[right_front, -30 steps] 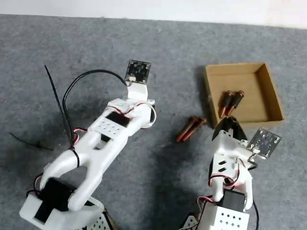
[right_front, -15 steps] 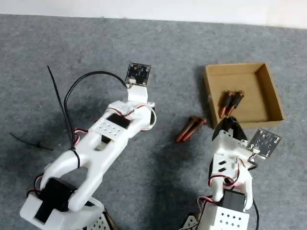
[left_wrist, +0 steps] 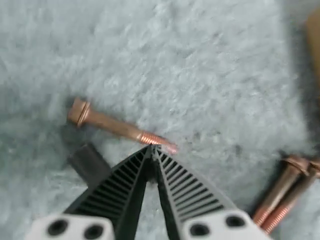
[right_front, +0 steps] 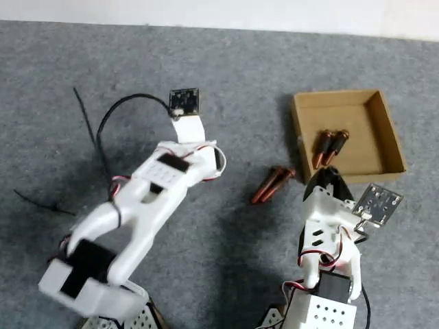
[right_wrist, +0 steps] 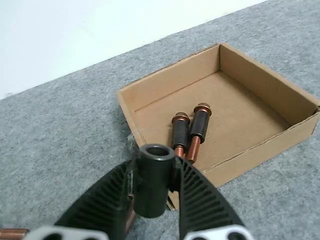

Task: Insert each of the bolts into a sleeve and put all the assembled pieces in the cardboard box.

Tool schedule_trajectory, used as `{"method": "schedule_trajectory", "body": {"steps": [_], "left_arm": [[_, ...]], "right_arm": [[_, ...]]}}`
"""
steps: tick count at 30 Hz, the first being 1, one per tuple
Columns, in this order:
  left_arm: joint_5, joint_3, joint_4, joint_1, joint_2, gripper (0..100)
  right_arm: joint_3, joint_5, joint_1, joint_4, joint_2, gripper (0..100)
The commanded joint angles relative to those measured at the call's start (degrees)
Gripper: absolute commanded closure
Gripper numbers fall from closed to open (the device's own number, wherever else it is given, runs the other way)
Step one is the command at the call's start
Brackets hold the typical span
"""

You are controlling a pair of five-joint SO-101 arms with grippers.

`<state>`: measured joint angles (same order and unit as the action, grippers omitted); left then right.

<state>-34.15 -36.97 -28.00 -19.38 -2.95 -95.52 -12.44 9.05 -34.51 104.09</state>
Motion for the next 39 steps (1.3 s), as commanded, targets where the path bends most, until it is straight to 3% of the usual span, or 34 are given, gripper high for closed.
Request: {"method": "schedule_trajectory", "body": {"steps": [1,8,20,25,39], "left_arm": [[-3.69,9.98,-3.87,0.75,8.13,99],[-6.24,15.60,-3.52,3.12,15.52,99],[-6.24,16.57,-3.96,2.95,15.16,99],[-6.51,16.22,-3.96,1.54,15.16,91],[-12.92,16.57,-3.43,3.91,15.16,90]], "right_arm": [[-1.89,0.44,-0.48,0.57,1.27,99.3],[-1.89,0.44,-0.48,0.57,1.27,99.3],[-1.89,0.44,-0.48,0.57,1.27,99.3],[-1.89,0.44,-0.48,0.57,1.27,99.2],[-1.89,0.44,-0.48,0.57,1.27,99.2]]}}
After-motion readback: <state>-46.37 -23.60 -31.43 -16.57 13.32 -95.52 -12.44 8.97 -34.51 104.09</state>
